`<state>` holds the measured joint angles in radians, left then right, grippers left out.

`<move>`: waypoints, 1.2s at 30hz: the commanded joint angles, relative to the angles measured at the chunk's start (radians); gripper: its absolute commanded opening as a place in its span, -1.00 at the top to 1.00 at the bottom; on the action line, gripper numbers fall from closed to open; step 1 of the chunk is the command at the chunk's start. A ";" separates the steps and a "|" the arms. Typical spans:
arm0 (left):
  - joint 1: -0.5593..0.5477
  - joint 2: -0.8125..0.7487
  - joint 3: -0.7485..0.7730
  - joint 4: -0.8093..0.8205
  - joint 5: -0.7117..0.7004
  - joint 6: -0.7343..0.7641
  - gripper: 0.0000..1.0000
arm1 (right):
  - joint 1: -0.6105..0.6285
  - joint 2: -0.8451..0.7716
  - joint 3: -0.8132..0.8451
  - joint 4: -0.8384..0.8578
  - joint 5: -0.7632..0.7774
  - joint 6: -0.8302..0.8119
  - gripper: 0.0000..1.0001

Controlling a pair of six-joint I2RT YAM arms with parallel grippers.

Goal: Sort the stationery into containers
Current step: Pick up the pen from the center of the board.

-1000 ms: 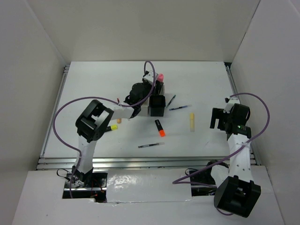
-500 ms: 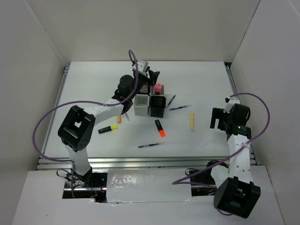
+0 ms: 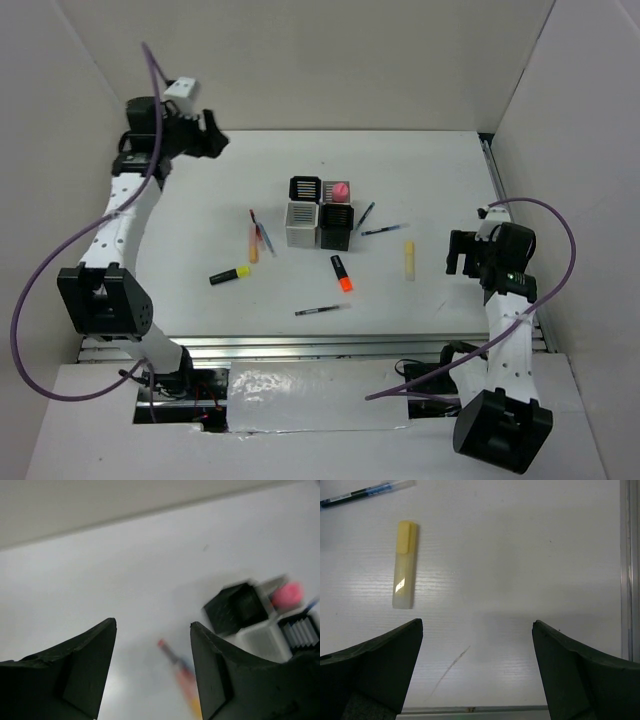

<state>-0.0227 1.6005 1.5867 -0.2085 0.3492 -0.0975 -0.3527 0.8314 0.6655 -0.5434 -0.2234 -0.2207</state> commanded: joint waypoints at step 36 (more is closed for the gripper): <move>-0.167 0.164 -0.427 -0.525 -0.067 0.854 -0.39 | -0.006 -0.012 0.003 0.003 -0.025 -0.031 -0.92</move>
<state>-0.1753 1.7401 1.1534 -0.7448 0.2836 0.7319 -0.3527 0.8162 0.6655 -0.5541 -0.2607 -0.2481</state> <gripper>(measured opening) 0.702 0.960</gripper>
